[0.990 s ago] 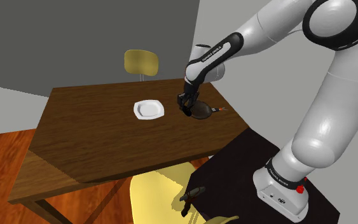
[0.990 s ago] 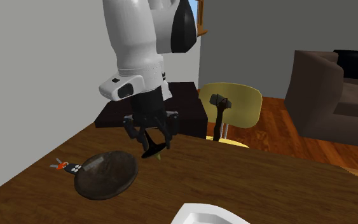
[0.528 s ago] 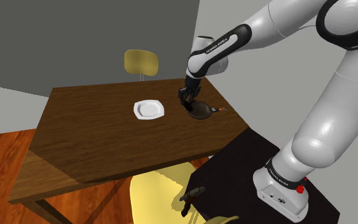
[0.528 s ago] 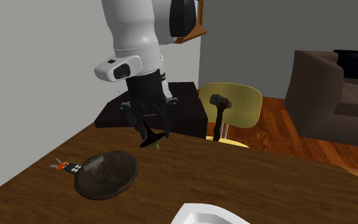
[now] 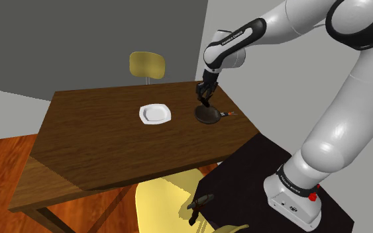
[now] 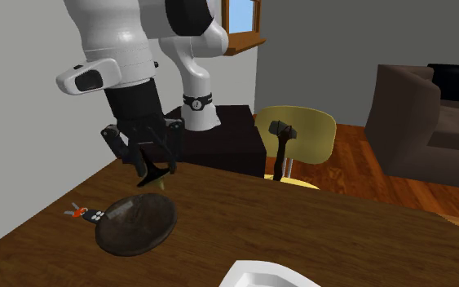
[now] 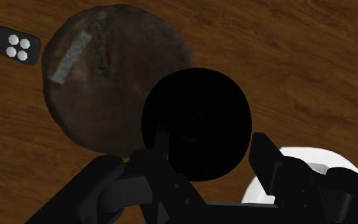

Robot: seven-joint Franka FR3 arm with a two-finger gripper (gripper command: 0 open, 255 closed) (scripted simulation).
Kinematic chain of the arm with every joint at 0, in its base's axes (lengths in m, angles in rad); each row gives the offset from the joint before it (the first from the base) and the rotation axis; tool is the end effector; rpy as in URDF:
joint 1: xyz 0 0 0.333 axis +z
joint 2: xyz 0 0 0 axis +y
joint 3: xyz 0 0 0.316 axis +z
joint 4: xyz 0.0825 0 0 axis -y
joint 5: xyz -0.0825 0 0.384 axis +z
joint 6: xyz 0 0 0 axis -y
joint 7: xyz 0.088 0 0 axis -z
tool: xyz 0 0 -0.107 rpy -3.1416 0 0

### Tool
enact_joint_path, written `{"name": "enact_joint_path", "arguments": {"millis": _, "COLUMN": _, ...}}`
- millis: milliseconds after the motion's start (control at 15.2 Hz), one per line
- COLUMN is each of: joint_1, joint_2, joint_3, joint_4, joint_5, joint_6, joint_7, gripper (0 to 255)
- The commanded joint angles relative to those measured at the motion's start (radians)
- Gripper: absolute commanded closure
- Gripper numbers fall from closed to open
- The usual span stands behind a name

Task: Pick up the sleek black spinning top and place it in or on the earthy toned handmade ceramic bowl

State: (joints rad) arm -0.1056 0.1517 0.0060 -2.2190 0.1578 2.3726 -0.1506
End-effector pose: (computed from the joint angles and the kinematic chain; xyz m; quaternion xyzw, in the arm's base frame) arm 0.5418 -0.0524 0.3082 -0.9980 0.0312 -0.0078 0.0548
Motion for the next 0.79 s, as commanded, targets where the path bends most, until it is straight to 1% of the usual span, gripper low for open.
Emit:
{"name": "enact_joint_path", "arguments": {"millis": 0, "joint_1": -0.027, "joint_2": 0.011, "joint_3": -0.019, "joint_4": 0.024, "joint_5": 0.002, "joint_6": -0.019, "joint_7": -0.047, "gripper": 255}}
{"name": "enact_joint_path", "arguments": {"millis": 132, "joint_1": -0.054, "joint_2": 0.026, "joint_3": -0.037, "joint_4": 0.056, "joint_5": 0.003, "joint_6": -0.040, "joint_7": -0.090, "gripper": 255}}
{"name": "enact_joint_path", "arguments": {"millis": 726, "joint_1": -0.056, "joint_2": 0.111, "joint_3": -0.030, "joint_4": 0.033, "joint_5": 0.024, "joint_6": 0.066, "joint_7": -0.113, "gripper": 255}}
